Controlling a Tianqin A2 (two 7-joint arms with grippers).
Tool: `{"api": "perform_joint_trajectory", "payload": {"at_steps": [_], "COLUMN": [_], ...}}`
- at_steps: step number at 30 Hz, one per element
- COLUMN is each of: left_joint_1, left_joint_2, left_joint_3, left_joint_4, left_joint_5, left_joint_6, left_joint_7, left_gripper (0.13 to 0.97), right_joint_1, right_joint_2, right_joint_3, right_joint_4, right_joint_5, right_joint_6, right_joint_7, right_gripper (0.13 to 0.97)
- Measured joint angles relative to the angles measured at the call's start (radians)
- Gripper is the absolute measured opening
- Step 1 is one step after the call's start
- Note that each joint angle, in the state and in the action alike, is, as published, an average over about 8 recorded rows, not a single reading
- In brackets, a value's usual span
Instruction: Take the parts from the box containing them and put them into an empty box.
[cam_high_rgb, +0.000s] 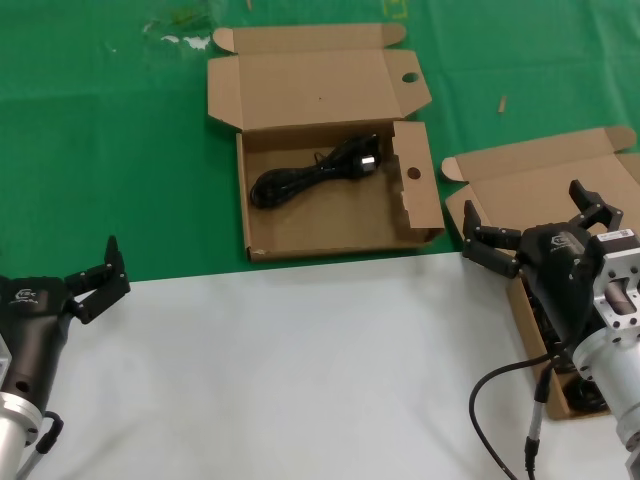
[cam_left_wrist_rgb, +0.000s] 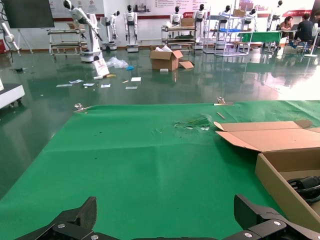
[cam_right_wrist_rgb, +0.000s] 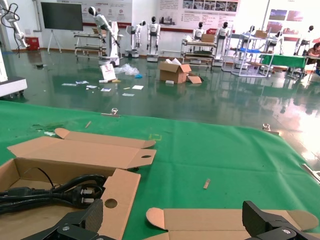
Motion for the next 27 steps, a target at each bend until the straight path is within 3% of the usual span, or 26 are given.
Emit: {"api": "perform_joint_trajectory", "payload": {"at_steps": [27], "left_joint_1": [0.000], "left_joint_2": [0.000], "left_joint_3": [0.000], "left_joint_4": [0.000], "left_joint_5": [0.000], "left_joint_6": [0.000], "left_joint_7": [0.000], "left_gripper": [0.966], "right_joint_1": [0.000], "right_joint_2": [0.000], "right_joint_3": [0.000], "right_joint_4": [0.000], "right_joint_5": [0.000], "right_joint_6": [0.000], "right_joint_7": [0.000], "right_gripper": [0.966]}}
